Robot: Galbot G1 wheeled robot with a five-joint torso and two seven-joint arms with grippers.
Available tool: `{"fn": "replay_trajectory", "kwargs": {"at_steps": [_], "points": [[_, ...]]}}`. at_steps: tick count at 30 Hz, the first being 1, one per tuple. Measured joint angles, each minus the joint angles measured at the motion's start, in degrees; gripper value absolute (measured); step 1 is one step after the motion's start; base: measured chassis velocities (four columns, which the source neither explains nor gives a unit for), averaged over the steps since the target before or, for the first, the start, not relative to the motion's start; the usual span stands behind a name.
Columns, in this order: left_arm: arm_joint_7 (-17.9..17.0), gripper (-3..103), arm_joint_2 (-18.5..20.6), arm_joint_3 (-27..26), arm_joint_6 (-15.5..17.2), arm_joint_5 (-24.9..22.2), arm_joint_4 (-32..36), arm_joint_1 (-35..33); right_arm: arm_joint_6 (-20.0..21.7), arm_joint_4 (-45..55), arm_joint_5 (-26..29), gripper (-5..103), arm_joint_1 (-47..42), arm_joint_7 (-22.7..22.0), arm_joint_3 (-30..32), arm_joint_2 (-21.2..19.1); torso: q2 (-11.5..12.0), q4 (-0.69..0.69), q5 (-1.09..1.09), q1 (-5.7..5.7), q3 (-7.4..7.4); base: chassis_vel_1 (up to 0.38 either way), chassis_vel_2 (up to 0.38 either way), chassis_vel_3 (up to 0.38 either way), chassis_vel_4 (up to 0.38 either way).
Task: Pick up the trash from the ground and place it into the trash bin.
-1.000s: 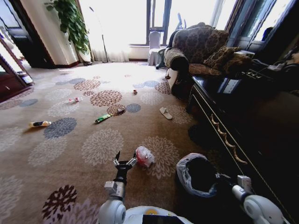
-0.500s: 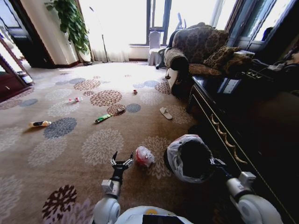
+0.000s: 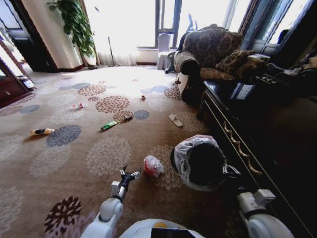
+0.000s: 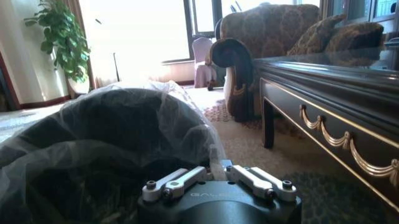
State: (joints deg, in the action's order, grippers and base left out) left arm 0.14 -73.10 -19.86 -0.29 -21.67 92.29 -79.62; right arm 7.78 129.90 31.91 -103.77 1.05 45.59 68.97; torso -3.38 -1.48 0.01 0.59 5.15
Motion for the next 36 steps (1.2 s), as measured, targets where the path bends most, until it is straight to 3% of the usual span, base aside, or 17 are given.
{"fn": "replay_trajectory", "kwargs": {"at_steps": [16, 23, 30, 32, 36], "points": [[1.85, 100, -4.06, 11.75, 1.91, -2.83, -18.10, 16.01, 0.31, -4.45, -1.68, 0, 0.91, -0.01, -2.10, -1.76, 0.00, 0.01, 0.00, 0.00, 0.00, 0.000, 0.000, 0.000, 0.000], [1.68, 102, -6.50, 12.67, 1.32, -2.28, -25.37, 21.09, 0.32, -5.09, -1.75, 0, 1.13, -0.01, -2.35, -1.54, 0.00, 0.01, 0.00, 0.00, 0.00, 0.000, 0.000, 0.000, 0.000], [0.83, 79, -7.22, 13.02, 2.86, -1.91, -27.46, 21.55, 0.31, -5.23, -1.70, 0, 1.10, -0.01, -2.27, -1.58, 0.00, 0.00, 0.00, 0.00, 0.00, 0.000, 0.000, 0.000, 0.000], [0.77, 79, -7.19, 12.84, 2.86, -1.94, -27.45, 21.38, 0.30, -5.24, -1.68, 0, 1.12, -0.01, -2.25, -1.58, 0.00, 0.00, -0.01, 0.00, -0.01, 0.000, 0.000, 0.000, 0.000], [0.82, 68, -6.79, 11.65, 2.35, -2.49, -26.66, 20.43, 0.21, -5.32, -1.61, 0, 1.36, -0.01, -2.26, -1.58, 0.00, 0.00, -0.01, 0.00, 0.00, 0.000, 0.000, 0.000, 0.000]]}}
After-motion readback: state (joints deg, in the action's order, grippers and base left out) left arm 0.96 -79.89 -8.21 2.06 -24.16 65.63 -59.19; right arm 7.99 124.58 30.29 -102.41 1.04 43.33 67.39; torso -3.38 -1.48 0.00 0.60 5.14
